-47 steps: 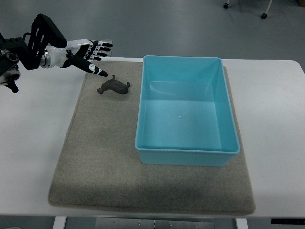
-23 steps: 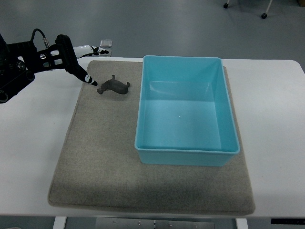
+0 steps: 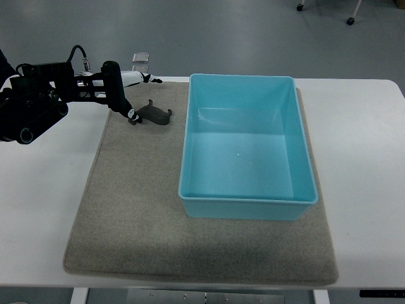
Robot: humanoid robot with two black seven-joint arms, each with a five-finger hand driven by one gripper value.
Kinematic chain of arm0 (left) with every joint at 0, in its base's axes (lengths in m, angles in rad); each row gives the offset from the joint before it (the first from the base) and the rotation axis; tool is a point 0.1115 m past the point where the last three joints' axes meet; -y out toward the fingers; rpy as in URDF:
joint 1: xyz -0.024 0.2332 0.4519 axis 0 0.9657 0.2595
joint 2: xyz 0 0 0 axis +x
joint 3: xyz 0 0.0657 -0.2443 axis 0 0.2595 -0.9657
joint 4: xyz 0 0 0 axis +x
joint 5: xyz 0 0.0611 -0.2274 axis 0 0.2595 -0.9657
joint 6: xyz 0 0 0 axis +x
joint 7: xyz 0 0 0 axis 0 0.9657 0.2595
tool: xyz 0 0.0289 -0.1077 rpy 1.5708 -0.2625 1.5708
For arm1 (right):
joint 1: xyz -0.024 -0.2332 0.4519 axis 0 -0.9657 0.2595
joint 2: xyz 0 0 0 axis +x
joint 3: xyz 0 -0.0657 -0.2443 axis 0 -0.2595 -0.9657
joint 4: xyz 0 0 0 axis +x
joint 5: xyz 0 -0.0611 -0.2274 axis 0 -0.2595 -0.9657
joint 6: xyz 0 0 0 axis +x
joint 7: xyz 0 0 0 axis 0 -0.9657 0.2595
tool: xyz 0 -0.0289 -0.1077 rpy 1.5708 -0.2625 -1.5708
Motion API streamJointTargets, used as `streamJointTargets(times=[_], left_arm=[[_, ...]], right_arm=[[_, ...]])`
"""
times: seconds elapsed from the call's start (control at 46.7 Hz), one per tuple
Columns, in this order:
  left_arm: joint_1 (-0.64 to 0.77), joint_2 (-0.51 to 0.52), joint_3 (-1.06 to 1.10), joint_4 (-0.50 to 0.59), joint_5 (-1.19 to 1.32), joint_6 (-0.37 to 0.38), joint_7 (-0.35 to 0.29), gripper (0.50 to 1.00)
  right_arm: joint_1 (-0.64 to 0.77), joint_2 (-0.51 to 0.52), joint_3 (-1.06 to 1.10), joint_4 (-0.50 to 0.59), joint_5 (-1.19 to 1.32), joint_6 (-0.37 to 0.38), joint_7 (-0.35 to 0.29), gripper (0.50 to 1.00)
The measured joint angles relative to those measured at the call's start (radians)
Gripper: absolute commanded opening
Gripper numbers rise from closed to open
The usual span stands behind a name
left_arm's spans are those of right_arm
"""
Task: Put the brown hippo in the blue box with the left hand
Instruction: 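Reach the left hand down toward the brown hippo, then close the left hand fingers around the brown hippo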
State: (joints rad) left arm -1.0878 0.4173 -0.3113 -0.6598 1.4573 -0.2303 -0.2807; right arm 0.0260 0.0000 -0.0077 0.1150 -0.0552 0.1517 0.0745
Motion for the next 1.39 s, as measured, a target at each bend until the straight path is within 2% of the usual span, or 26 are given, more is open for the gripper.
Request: streamJointTargets(times=[0.257, 0.642, 0.963, 1.027, 1.091, 1.391], left_arm=[[0.002, -0.020, 0.001, 0.016, 0.000, 0.002, 0.000, 0.979], [-0.002, -0.037, 0.058, 0.014, 0.014, 0.023, 0.000, 0.834], [-0.003, -0.038, 0.058, 0.005, 0.023, 0.023, 0.000, 0.776], [-0.002, -0.038, 0.058, 0.005, 0.023, 0.023, 0.000, 0.744], [-0.002, -0.038, 0.059, 0.005, 0.023, 0.023, 0.000, 0.737], [-0.002, -0.038, 0.064, 0.003, 0.043, 0.022, 0.000, 0.583]], right_arm=[[0.000, 0.000, 0.000, 0.000, 0.000, 0.000, 0.000, 0.936], [0.000, 0.000, 0.000, 0.000, 0.000, 0.000, 0.000, 0.936], [0.000, 0.000, 0.000, 0.000, 0.000, 0.000, 0.000, 0.936], [0.000, 0.000, 0.000, 0.000, 0.000, 0.000, 0.000, 0.936], [0.000, 0.000, 0.000, 0.000, 0.000, 0.000, 0.000, 0.936], [0.000, 0.000, 0.000, 0.000, 0.000, 0.000, 0.000, 0.936]])
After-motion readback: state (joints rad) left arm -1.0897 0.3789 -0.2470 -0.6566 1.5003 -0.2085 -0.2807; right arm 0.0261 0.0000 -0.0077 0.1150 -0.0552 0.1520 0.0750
